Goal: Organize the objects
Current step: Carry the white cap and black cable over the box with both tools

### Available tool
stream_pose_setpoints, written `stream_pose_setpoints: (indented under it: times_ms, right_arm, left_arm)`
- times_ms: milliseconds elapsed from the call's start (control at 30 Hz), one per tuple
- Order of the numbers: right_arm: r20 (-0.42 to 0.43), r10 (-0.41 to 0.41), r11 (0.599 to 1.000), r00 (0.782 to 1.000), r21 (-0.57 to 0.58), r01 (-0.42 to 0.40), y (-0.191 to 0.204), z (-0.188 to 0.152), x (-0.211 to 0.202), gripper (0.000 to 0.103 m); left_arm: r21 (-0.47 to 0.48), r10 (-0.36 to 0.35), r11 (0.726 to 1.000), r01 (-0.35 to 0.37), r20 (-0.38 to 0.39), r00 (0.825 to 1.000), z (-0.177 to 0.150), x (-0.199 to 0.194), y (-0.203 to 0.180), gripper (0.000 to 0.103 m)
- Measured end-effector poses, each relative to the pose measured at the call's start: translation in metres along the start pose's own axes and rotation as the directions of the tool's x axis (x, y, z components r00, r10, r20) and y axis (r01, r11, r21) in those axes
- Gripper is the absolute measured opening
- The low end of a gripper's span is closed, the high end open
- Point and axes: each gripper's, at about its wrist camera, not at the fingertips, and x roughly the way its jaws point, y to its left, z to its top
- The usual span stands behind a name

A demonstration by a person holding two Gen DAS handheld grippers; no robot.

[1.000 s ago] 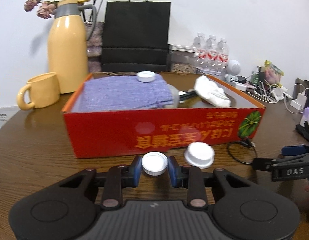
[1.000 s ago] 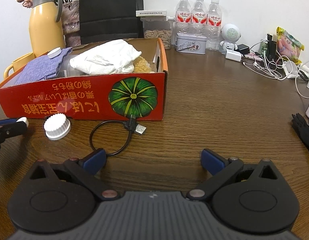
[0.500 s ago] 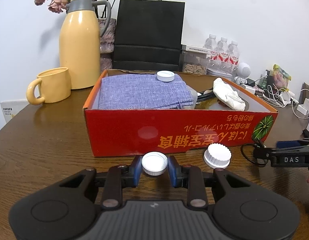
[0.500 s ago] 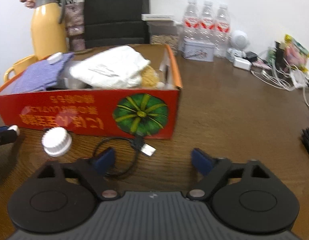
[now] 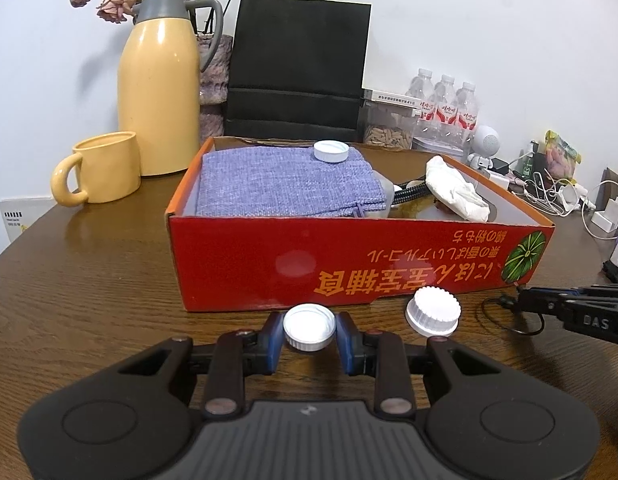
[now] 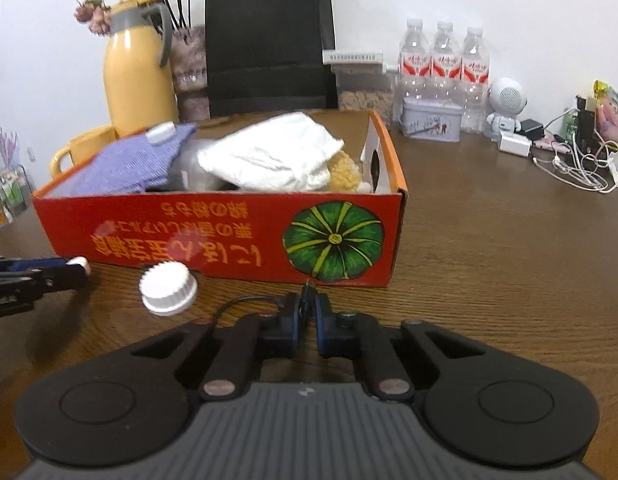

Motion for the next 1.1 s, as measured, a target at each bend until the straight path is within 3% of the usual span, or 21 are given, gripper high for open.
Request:
stream_pose_setpoints:
  times_ms: [300, 533, 1100]
  right_arm:
    - [0.104, 0.001, 0.999, 0.995, 0.035, -0.005, 0.006, -0.011, -0.031, 0.008]
    - [0.159, 0.001, 0.999, 0.987, 0.032, -0.006, 0.011, -0.012, -0.044, 0.008]
    - [0.285, 0.037, 0.999, 0.958, -0.001, -0.038, 0.029, 0.028, -0.059, 0.008]
  left_arm:
    - [-0.01, -0.004, 1.0, 0.004, 0.004, 1.0, -0.001, -0.002, 0.002, 0.027]
    - [-0.001, -0.007, 1.0, 0.007, 0.057, 0.998, 0.0, -0.016, -0.002, 0.027]
    - [0.029, -0.061, 0.998, 0.057, 0.183, 0.981, 0.045, -0.036, -0.029, 0.027]
